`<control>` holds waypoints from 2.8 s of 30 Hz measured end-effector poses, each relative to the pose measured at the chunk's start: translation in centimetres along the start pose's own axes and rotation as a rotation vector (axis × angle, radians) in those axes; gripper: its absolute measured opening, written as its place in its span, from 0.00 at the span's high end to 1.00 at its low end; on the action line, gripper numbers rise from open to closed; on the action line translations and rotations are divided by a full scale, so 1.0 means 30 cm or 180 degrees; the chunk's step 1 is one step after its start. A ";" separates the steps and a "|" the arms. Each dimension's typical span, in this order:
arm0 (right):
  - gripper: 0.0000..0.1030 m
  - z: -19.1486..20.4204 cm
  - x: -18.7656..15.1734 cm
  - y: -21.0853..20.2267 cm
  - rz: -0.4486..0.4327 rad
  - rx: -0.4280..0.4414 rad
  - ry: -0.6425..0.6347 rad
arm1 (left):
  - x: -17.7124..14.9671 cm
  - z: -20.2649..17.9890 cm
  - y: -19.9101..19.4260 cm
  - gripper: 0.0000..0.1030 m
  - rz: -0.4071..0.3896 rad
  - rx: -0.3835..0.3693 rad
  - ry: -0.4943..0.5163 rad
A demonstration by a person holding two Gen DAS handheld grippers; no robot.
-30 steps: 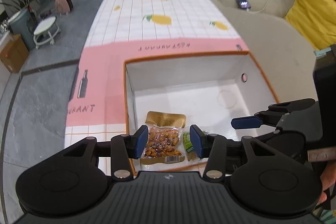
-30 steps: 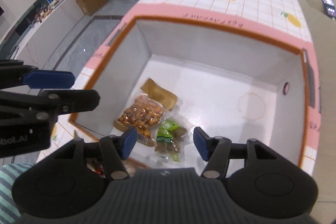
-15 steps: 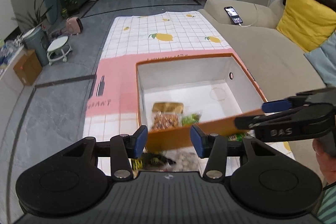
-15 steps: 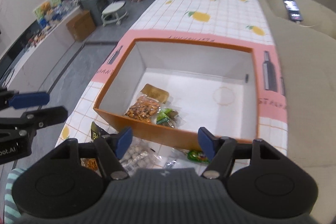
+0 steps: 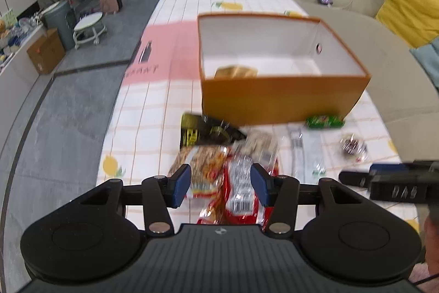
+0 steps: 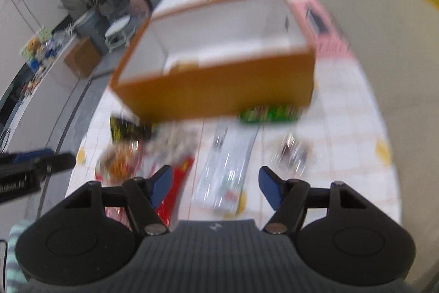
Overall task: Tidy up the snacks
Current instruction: 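Grasp the striped wafer pack with the left tool while the right tool grasps the white-ball tray, then lower both packs into the orange box and open both tools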
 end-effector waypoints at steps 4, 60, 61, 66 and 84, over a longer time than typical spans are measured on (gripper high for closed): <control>0.35 0.027 -0.041 0.065 0.0185 0.0076 0.0003 | -0.036 0.008 0.033 0.41 0.0055 0.0076 0.0040; 0.37 0.146 0.208 0.481 0.0571 0.0162 0.0659 | 0.023 0.149 0.381 0.53 0.0720 -0.0191 -0.0211; 0.37 0.142 0.207 0.476 0.0566 0.0183 0.0662 | 0.024 0.147 0.374 0.53 0.0700 -0.0176 -0.0220; 0.38 0.119 0.209 0.425 0.0495 0.0275 0.0655 | 0.030 0.138 0.331 0.55 0.0618 -0.0185 -0.0283; 0.39 0.061 0.132 0.094 0.0127 0.0553 0.0455 | 0.019 0.029 0.031 0.55 0.0265 -0.0363 -0.0500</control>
Point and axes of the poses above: each gripper's, at about its wrist camera, not at the fingertips, and y roughly the way its jaws point, z to its left, x to its top, the point moved 5 cm from there along y, roughly the way its jaws point, and after that the axes turned 12 degrees about -y, right-handed, at the moved point
